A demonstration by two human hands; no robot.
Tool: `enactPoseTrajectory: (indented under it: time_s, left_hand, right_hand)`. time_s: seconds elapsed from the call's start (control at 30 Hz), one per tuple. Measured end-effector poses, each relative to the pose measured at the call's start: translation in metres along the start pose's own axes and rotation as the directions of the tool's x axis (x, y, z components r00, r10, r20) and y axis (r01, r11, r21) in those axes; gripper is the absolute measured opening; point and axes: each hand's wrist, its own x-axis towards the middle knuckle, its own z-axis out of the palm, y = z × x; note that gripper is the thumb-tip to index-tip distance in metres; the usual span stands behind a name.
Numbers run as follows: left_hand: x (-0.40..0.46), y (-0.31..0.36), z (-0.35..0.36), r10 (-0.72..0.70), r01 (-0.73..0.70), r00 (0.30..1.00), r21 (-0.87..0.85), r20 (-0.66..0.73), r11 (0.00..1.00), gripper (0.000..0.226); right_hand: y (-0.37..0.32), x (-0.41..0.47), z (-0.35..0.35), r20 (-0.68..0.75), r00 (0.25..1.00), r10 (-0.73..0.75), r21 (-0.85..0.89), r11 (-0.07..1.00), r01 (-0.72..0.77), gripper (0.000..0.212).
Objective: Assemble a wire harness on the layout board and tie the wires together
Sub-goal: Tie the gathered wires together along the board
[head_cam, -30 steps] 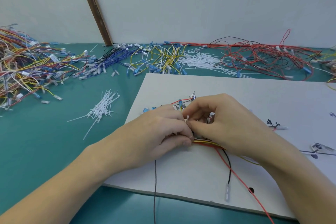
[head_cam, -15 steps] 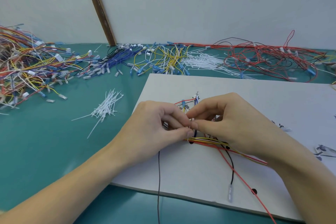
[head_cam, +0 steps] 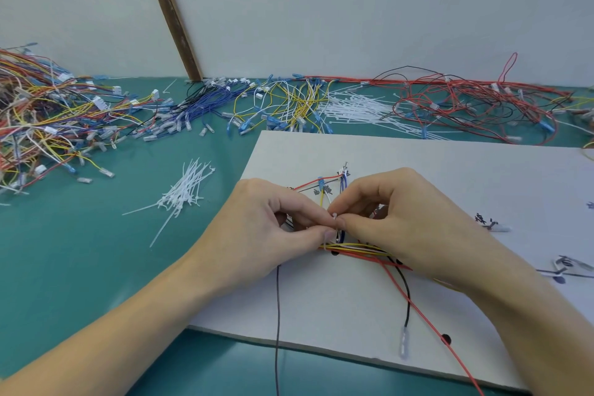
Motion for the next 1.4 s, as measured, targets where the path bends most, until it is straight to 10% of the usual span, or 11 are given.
enactPoseTrajectory:
  time_s: [1.4]
  left_hand:
    - [0.0018,-0.0006,0.0037,-0.04,0.04,0.999,-0.014,-0.033,0.999,0.019]
  right_hand:
    - [-0.0079,0.0019,-0.007,0.078,0.993,0.088,0.187,0.977,-0.101,0.011]
